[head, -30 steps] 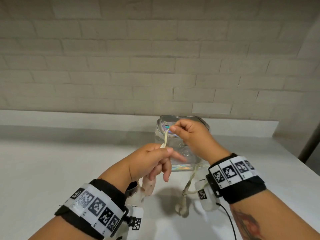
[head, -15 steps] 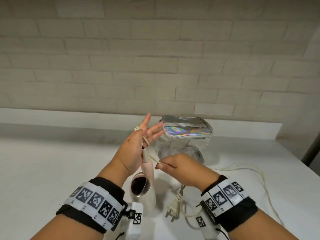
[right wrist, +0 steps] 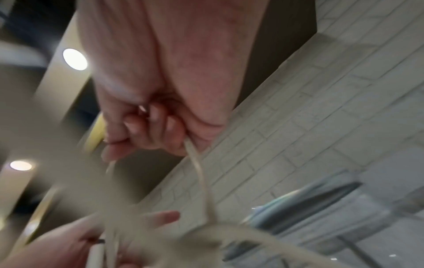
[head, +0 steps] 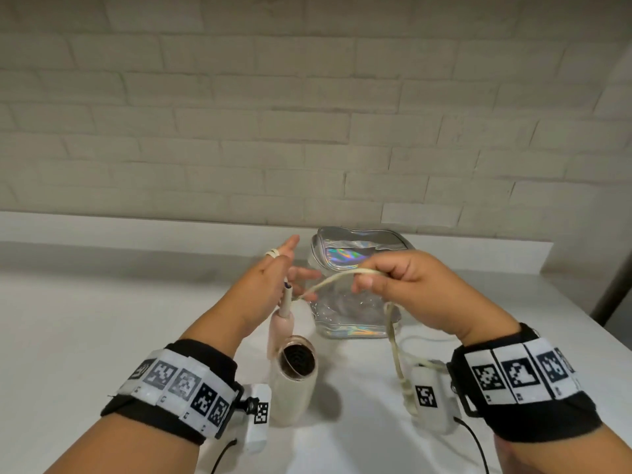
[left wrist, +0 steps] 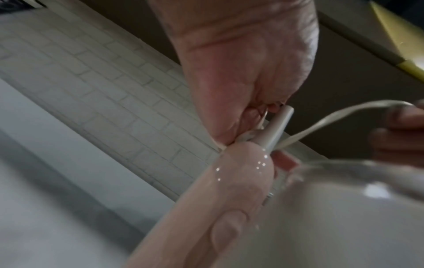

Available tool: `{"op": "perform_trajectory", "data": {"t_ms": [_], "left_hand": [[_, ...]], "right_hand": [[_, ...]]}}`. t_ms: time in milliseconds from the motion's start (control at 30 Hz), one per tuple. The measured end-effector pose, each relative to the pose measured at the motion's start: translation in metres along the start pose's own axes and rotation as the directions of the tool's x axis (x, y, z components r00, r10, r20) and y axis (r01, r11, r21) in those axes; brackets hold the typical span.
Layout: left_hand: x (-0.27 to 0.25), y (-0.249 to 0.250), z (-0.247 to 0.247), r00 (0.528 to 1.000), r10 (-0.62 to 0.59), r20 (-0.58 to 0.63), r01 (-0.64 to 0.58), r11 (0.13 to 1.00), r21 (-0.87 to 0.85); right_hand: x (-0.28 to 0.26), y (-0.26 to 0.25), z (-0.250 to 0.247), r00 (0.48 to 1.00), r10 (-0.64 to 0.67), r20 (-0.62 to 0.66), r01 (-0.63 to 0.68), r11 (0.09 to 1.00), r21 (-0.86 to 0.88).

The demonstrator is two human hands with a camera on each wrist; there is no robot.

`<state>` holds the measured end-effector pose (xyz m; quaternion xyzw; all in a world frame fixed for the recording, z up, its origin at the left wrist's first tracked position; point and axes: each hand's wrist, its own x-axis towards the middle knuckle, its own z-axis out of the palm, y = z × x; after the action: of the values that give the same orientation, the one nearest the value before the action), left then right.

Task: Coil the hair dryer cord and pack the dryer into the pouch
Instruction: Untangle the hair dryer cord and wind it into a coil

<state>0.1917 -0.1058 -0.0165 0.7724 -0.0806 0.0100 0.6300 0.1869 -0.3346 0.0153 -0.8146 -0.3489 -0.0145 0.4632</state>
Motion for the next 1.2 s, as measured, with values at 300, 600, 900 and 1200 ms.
{"op": "perform_trajectory", "data": {"t_ms": [300, 600, 900, 1200], "left_hand": [[-0.006, 0.007, 0.027, 0.945, 0.068, 0.320, -0.124, 0.980, 0.159], [-0.013, 0.008, 0.027, 0.895, 0.184, 0.406, -0.200, 0.980, -0.005], [0.000, -0.001, 0.010, 0.966, 0.260, 0.011, -0.245, 0.923, -0.297], [0.003, 0.003, 0.005, 0.984, 0.164, -0.072, -0.167, 0.985, -0.037]], "right_hand": [[0.043, -0.003, 0.013, 0.970, -0.033, -0.241, 0.058, 0.994, 0.096], [0.064, 0.033, 0.073, 0.949, 0.316, -0.011, -0.306, 0.928, 0.212], [0.037, 0.045, 0.085, 0.960, 0.279, 0.016, -0.280, 0.959, 0.049], [0.018, 0.004, 0.053, 0.941, 0.207, 0.268, -0.048, 0.865, -0.500]]}}
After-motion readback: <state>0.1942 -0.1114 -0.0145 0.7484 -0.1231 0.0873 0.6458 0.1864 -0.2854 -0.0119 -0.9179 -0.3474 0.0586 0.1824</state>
